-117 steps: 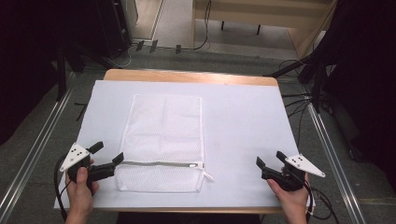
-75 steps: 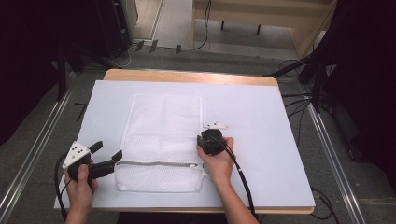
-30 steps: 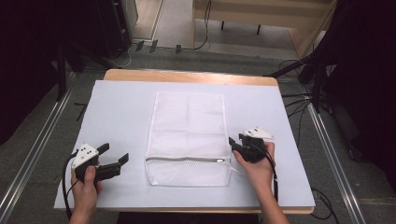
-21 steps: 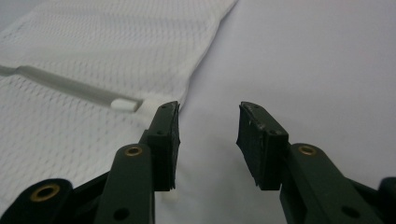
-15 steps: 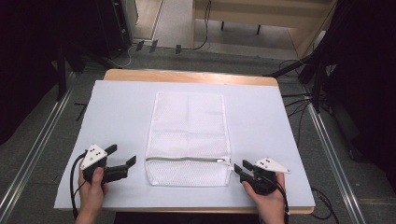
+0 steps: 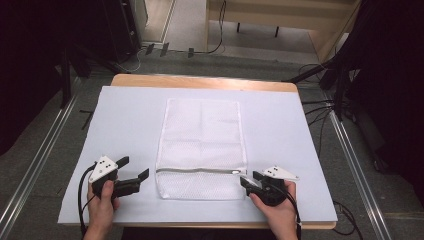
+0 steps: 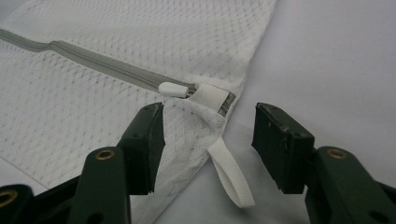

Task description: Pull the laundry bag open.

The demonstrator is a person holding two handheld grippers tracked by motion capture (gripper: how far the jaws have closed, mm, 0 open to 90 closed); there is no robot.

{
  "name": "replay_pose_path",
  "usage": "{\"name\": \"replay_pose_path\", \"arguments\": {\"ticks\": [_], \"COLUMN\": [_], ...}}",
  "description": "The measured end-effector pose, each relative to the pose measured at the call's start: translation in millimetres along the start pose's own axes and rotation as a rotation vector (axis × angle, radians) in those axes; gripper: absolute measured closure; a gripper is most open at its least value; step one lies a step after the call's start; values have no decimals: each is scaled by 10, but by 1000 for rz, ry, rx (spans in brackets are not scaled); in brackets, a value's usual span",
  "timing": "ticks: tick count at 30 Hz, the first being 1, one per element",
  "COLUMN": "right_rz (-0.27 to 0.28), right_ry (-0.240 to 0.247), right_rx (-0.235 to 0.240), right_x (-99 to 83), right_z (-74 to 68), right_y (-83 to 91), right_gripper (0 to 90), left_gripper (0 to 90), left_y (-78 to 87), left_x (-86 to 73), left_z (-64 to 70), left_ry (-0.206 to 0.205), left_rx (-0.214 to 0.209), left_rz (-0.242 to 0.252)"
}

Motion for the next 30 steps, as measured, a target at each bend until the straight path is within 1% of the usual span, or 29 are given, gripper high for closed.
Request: {"name": "replay_pose_path", "arguments": {"ticks": [6,7,8,12,14,16,17,19,20,22,23,24,25,26,28,30], "right_rz": [-6,-6,-1,-2,-4,-1,0,16,18,5,10,10,11,9,0,-2], "right_ry": [28,29,35,67,64,77,79,104,108,105,142,142,158,170,177,186], "right_rx": [-5,-2,3,-4,-3,-7,-8,-47,-56,-42,-64,-64,-69,-71,-69,-73], "right_x": [-11,-11,-11,-22,-22,-15,-11,22,36,38,19,19,12,6,5,4], "right_z": [-46,-54,-66,-94,-108,-113,-116,-95,-86,-106,-130,-130,-138,-152,-163,-179], "right_y": [-32,-31,-34,-34,-34,-43,-45,-68,-80,-104,-116,-116,-114,-109,-103,-101], "right_gripper": [434,432,427,413,409,407,397,391,396,412,417,417,420,429,447,467], "left_gripper": [144,144,144,144,144,144,144,144,144,144,144,144,144,144,145,146], "left_y": [-38,-40,-47,-104,-142,-176,-193,-229,-245,-280,-301,-311,-328,-345,-387,-436], "left_x": [-7,-5,1,13,11,11,10,6,2,0,0,0,-2,-5,-14,-6], "left_z": [42,48,61,124,172,222,252,310,337,385,417,435,467,492,559,637], "left_ry": [-3,-6,-11,-26,-33,-46,-46,-55,-61,-63,-56,-54,-48,-45,-57,-59], "left_rx": [-10,-6,-14,-23,-31,-42,-49,-62,-68,-79,-88,-94,-103,-104,-94,-106], "left_rz": [-8,-10,-7,-13,-21,-27,-29,-36,-42,-43,-42,-43,-47,-51,-69,-73]}}
Point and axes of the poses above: each handheld gripper's, and its own axes: y roughly backward along the jaws, x roughly out of its top, z roughly to its right, the point moved 9 cm from there along -y, roughly forward along the jaws, and after that the axes turned 15 degrees about -x, right-handed, at the moved point
